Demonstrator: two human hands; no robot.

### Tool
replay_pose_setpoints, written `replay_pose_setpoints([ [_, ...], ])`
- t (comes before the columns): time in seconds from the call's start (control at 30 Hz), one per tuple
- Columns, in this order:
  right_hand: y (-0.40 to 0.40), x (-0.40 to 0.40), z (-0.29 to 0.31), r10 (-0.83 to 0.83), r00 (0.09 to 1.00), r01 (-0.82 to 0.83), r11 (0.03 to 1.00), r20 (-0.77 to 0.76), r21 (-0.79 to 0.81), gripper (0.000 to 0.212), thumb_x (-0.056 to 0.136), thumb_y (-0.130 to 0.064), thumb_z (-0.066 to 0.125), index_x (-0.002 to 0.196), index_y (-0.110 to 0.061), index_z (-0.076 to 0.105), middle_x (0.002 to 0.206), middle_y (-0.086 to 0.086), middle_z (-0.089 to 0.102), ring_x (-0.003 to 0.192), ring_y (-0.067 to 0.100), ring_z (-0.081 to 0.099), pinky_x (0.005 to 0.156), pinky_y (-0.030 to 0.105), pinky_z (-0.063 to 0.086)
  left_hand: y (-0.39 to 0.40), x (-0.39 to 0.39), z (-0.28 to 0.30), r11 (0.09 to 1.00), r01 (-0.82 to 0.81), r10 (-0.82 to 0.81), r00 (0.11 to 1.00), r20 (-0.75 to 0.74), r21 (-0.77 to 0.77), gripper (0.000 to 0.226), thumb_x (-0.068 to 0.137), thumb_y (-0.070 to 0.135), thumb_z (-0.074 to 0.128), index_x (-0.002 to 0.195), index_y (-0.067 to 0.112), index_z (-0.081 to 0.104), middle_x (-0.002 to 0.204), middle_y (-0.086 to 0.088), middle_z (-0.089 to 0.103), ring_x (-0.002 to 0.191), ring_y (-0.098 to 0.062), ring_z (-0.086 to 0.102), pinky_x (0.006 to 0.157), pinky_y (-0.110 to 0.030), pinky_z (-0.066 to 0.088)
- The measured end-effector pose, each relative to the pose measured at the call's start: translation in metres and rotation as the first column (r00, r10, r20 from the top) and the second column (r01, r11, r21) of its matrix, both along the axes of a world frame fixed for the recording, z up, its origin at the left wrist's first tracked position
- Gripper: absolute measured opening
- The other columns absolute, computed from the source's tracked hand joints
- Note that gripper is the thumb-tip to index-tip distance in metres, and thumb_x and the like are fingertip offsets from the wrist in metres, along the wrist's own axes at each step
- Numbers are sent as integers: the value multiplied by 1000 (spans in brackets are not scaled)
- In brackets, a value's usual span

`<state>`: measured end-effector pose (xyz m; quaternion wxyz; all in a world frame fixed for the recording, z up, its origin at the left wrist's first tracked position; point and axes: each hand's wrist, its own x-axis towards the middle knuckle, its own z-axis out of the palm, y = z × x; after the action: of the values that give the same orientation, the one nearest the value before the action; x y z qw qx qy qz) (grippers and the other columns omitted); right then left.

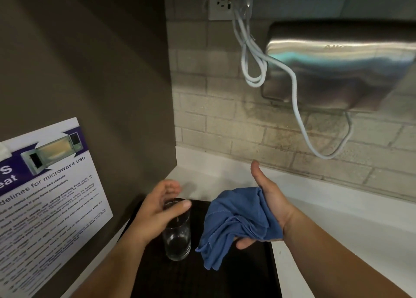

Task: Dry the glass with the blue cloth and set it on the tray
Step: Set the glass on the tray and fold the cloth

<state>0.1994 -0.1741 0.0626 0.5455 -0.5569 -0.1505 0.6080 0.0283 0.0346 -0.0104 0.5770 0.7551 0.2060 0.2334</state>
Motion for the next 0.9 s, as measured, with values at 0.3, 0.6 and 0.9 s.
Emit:
replay_pose_setpoints([
  [0.3,25,4,5,70,998,-70,997,5,38,114,52,-96,43,105,-1,73,102,27,68,97,43,62,104,67,31,-46,70,79,862,337,-298,941,-158,380,50,73,20,97,117,26,76,108,7,80,103,-6,74,100,-25,57],
  [0.6,-2,4,22,150,880,-131,989,451,-74,85,60,-84,56,118,-23,67,112,10,74,104,31,70,73,50,60,-44,77,76,905,298,-304,952,-28,303,5,92,21,77,89,19,75,89,-14,77,83,-19,72,89,-57,59],
  [0.9,-47,11,46,-56,106,51,997,993,50,4,84,-17,64,81,-14,65,71,3,66,62,14,62,61,35,52,-61,94,95,891,366,-385,922,21,270,12,102,11,66,99,16,76,90,-2,79,88,-11,72,82,-35,59],
])
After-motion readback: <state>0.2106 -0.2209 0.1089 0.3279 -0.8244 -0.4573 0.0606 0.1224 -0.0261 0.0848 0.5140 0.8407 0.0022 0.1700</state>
